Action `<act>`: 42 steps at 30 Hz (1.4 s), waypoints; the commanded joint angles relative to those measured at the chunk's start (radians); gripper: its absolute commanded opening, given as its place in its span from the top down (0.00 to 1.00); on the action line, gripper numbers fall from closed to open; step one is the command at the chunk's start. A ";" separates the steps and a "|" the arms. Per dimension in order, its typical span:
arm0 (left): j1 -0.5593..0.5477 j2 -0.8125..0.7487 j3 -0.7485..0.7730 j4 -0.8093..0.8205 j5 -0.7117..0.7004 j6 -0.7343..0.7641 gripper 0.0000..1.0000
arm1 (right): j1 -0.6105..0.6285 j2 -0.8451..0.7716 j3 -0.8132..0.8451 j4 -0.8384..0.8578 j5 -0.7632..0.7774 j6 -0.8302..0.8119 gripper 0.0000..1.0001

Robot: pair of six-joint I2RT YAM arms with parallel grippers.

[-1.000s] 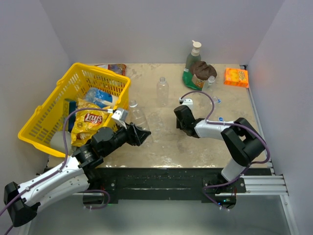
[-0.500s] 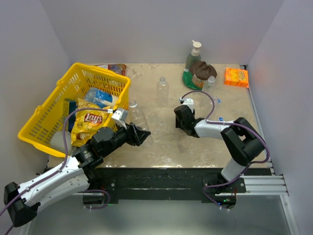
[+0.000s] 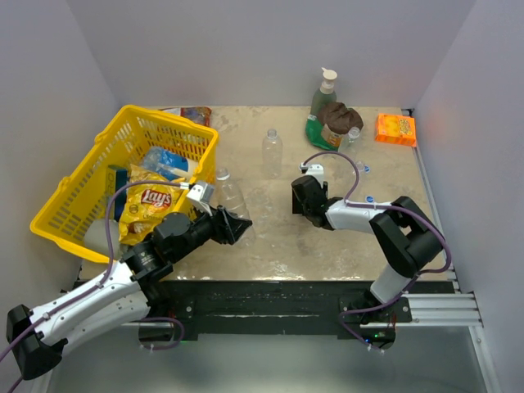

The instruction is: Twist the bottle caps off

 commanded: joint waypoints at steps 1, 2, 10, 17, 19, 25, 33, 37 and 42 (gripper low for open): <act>0.003 -0.015 0.045 -0.002 -0.022 0.016 0.79 | -0.001 -0.033 0.015 -0.013 0.004 -0.016 0.37; 0.004 -0.015 0.051 -0.006 -0.022 0.016 0.79 | 0.000 -0.045 0.018 -0.017 0.004 -0.021 0.37; 0.004 0.020 0.060 -0.045 0.009 0.071 0.80 | 0.000 -0.261 0.079 -0.183 -0.100 -0.079 0.35; 0.003 0.121 0.078 0.045 0.239 0.172 0.80 | -0.004 -0.467 0.260 -0.454 -0.400 -0.114 0.31; 0.003 0.152 0.078 0.093 0.320 0.182 0.80 | -0.010 -0.467 0.370 -0.546 -0.522 -0.122 0.30; 0.003 0.221 0.068 0.173 0.435 0.182 0.79 | -0.021 -0.422 0.541 -0.562 -1.099 -0.076 0.31; 0.001 0.248 0.074 0.202 0.474 0.180 0.79 | -0.018 -0.367 0.607 -0.619 -1.193 -0.099 0.34; -0.001 0.255 0.078 0.208 0.478 0.180 0.80 | -0.016 -0.343 0.612 -0.631 -1.188 -0.114 0.36; -0.016 0.267 0.082 0.210 0.478 0.180 0.80 | -0.010 -0.329 0.612 -0.599 -1.202 -0.110 0.42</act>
